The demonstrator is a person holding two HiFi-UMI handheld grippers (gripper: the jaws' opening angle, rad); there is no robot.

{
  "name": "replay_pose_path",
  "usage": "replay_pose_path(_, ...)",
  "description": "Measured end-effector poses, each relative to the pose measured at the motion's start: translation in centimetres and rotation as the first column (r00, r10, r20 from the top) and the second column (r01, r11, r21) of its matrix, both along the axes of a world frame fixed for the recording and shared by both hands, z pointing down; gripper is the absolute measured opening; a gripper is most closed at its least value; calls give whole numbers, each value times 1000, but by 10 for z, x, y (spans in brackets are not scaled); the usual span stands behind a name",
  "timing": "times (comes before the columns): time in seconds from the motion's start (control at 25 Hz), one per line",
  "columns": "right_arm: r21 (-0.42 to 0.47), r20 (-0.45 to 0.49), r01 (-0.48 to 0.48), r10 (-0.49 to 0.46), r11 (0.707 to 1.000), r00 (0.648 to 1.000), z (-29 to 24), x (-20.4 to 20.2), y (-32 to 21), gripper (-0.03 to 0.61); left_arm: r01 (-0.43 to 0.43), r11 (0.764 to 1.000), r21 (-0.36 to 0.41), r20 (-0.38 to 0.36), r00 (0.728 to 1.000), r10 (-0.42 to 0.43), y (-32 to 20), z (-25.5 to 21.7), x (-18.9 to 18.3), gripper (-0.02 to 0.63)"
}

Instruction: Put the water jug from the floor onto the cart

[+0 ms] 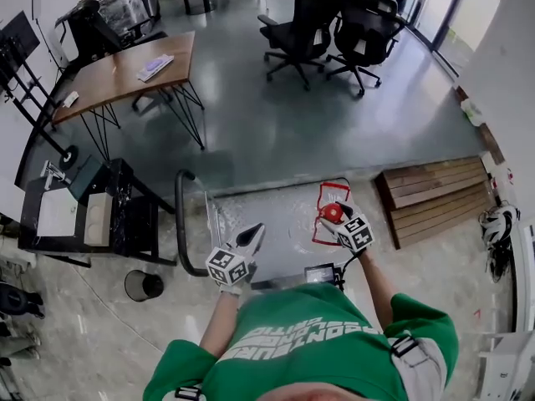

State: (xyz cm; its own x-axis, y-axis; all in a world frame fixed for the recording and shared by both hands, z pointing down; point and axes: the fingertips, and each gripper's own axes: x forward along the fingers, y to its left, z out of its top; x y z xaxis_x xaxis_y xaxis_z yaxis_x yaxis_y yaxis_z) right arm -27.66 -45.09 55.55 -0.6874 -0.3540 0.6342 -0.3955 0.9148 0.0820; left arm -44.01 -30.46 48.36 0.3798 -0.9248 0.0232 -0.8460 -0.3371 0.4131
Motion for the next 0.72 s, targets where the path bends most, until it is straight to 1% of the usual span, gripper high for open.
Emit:
replay_pose_path(0.16,-9,-4,21,-21,1000,1000,1,-28,-8,299,-1,1000,2,-10,1000,1,-3,1,-17,9)
replay_pose_path(0.32,-17,-25,64,-64,998,998,8,-56,-17,299,15,1000,-5,-21,1000,-15,-13,5,-33,9)
replay_pose_path(0.52,-40,-54,127,-129,991,990,28,-88,-31,299,34,999,-40,-13,999,-34,-27,12,-42,9)
replay_pose_path(0.72,-73,-88,218,-224,973,971,65,-104,-41,299,87,992,-92,10,996,-86,-35,22,-41,9)
